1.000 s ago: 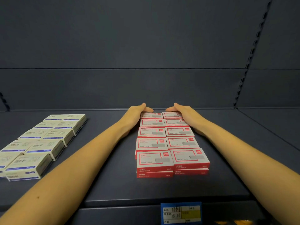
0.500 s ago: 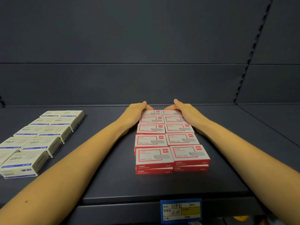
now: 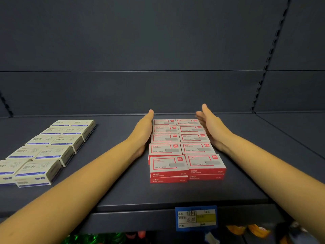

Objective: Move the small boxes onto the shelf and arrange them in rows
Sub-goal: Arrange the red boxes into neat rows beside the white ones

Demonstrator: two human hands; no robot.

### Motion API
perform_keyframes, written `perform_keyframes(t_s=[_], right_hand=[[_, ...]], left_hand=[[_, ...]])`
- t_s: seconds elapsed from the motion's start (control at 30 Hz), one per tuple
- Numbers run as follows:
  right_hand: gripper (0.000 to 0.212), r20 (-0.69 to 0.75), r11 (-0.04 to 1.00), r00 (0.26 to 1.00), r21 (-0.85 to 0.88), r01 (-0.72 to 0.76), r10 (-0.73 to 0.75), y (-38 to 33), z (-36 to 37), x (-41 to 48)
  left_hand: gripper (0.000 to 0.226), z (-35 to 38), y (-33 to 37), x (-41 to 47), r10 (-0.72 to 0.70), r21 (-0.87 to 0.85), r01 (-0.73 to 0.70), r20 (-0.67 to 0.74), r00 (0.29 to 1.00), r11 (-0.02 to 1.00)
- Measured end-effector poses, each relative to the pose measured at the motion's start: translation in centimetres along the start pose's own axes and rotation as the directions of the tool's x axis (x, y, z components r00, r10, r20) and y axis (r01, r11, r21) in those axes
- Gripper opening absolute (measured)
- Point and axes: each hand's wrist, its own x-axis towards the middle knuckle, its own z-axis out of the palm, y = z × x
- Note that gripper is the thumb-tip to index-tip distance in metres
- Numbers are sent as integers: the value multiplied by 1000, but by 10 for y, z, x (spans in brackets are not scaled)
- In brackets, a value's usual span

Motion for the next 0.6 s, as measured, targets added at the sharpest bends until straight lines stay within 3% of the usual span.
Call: perform_keyframes(t_s=[0.1, 0.33, 0.6], right_hand=[[66, 18, 989, 999, 140, -45, 43, 5, -5, -9], [55, 17, 985, 988, 71, -157, 156, 2, 3, -19], [55, 42, 989, 994, 99, -105, 102, -1, 1, -30]], left_hand=[[43, 4, 0, -13, -24, -129, 28, 33, 999, 991], [47, 18, 9, -22, -88, -254, 90, 20, 996, 963], [37, 12, 13, -38, -5, -261, 10, 20, 1000, 965]])
